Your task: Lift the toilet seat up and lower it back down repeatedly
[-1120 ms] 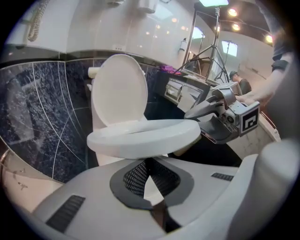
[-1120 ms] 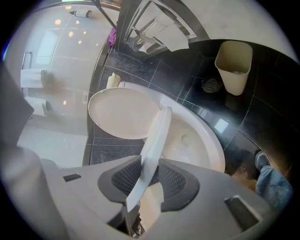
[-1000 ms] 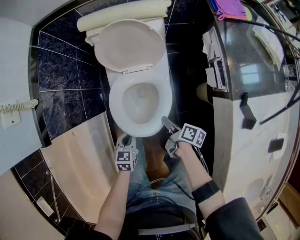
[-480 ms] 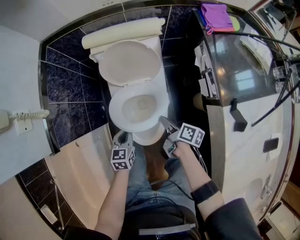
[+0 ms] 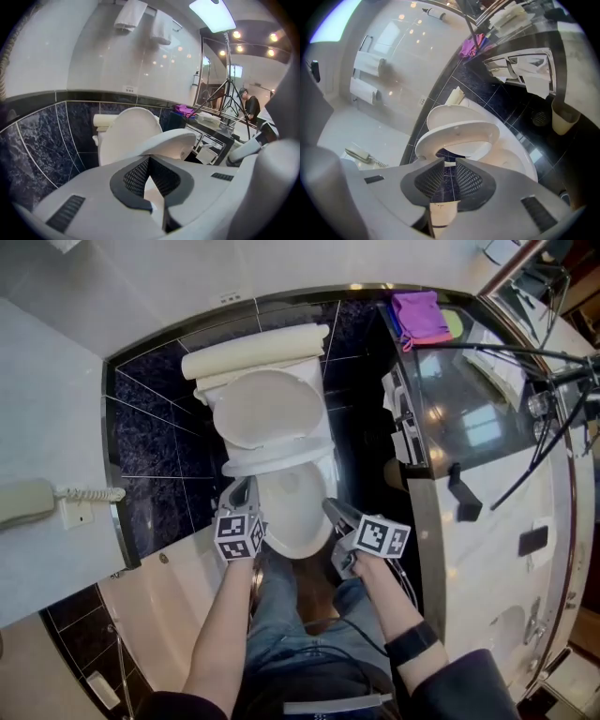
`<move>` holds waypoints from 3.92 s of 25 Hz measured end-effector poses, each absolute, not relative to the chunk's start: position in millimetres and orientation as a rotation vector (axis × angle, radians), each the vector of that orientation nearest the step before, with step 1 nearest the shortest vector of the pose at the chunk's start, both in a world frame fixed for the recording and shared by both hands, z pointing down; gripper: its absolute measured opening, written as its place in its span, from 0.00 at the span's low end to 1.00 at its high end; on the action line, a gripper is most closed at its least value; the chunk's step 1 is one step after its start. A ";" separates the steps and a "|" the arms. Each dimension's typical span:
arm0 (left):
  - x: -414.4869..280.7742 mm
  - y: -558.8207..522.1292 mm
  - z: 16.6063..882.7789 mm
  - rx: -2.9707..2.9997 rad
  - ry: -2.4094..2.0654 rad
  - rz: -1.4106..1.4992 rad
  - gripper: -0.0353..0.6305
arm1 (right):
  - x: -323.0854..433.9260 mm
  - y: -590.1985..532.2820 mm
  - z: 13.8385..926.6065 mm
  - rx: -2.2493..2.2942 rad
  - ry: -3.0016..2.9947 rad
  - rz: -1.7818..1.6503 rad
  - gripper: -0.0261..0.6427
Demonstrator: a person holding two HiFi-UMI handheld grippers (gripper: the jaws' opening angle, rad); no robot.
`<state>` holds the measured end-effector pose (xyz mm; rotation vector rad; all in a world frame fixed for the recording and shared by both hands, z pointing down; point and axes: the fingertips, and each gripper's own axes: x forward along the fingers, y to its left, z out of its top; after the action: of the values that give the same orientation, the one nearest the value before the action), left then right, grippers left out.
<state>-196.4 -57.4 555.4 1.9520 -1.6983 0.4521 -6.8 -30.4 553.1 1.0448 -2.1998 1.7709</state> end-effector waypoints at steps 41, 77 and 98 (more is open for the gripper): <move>-232.7 -61.7 428.0 2.021 -1.888 0.538 0.05 | 18.2 -54.5 464.0 0.958 -2.420 1.020 0.06; -181.9 165.9 335.3 1.927 -1.986 0.345 0.05 | 125.6 18.6 405.2 0.989 -2.462 0.842 0.06; -186.2 83.5 362.2 1.982 -1.898 0.424 0.05 | 76.5 -70.5 428.9 0.869 -2.363 0.371 0.11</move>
<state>-186.2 83.5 362.2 1.9825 -1.8976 0.4242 76.5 -70.5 428.9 0.8688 -2.3628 0.3710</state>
